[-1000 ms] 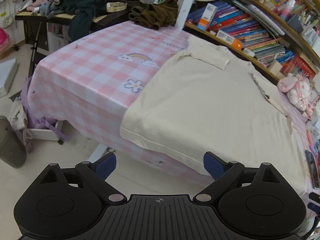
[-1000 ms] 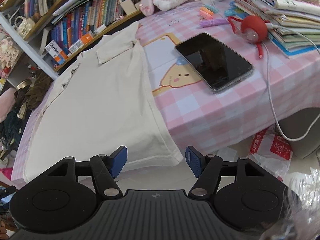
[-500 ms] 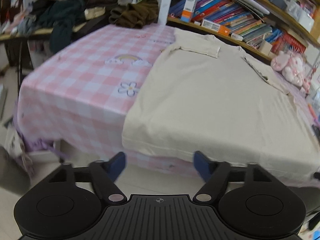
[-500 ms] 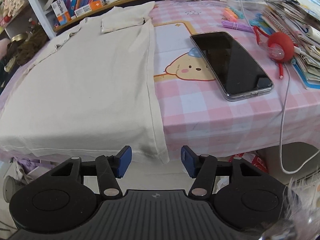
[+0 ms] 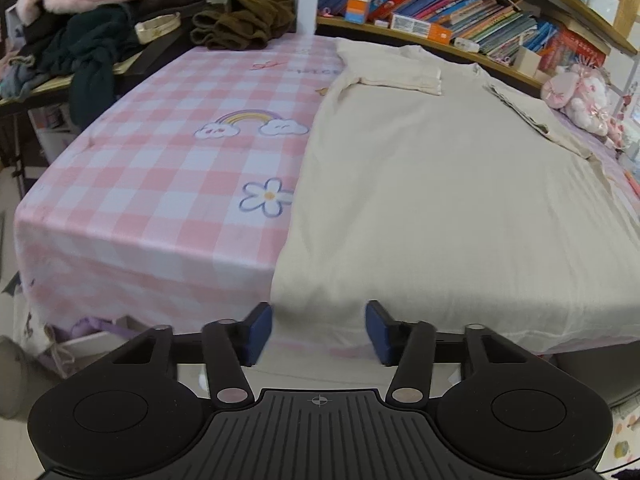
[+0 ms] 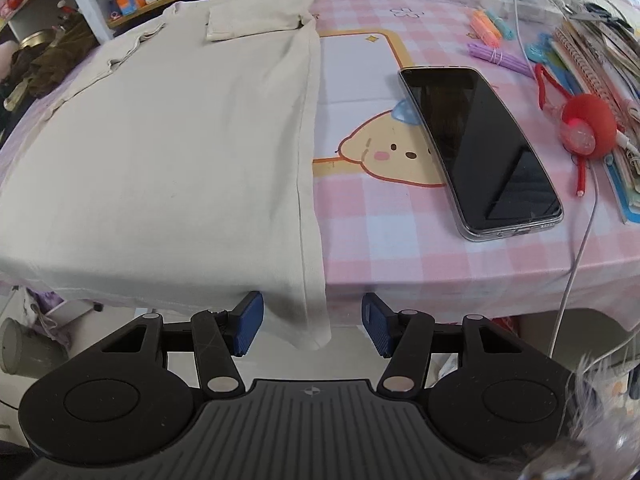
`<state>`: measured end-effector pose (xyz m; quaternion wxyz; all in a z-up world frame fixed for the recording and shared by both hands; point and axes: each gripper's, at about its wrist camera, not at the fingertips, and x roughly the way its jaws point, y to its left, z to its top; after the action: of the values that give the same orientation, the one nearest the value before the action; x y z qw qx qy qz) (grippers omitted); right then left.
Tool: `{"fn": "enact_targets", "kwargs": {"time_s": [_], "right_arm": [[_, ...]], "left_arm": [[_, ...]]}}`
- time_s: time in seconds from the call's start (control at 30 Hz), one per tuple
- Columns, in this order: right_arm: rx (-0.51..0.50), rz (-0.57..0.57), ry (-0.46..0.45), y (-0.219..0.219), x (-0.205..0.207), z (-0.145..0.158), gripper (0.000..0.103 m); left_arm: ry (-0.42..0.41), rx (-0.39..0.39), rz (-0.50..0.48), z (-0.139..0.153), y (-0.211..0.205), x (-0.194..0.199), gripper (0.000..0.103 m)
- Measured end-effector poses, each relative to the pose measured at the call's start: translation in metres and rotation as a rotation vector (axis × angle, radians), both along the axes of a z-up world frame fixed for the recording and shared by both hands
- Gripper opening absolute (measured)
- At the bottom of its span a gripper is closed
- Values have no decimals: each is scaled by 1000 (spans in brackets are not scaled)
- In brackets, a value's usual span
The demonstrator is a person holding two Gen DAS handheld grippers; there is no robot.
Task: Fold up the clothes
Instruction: 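Move both open tools down to the hem of the cream T-shirt, then close the left tool on the hem while the right tool grasps the hem too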
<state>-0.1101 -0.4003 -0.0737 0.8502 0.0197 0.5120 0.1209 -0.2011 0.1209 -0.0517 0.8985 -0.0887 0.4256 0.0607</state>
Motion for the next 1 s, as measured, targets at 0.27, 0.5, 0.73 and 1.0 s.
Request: {"fn": "enact_targets", "kwargs": {"time_s": [0.27, 0.5, 0.73, 1.0], "right_arm": [[45, -43, -6, -4, -2, -1, 53], [57, -43, 14, -5, 1, -1, 53], [63, -42, 34, -4, 4, -4, 52], [83, -47, 50, -5, 4, -7, 26]], "left_arm": [[31, 7, -83, -2, 12, 10, 42], [57, 2, -139, -7, 25, 17, 42], [68, -87, -148, -17, 32, 22, 35], [57, -144, -195, -22, 30, 21, 4]]}}
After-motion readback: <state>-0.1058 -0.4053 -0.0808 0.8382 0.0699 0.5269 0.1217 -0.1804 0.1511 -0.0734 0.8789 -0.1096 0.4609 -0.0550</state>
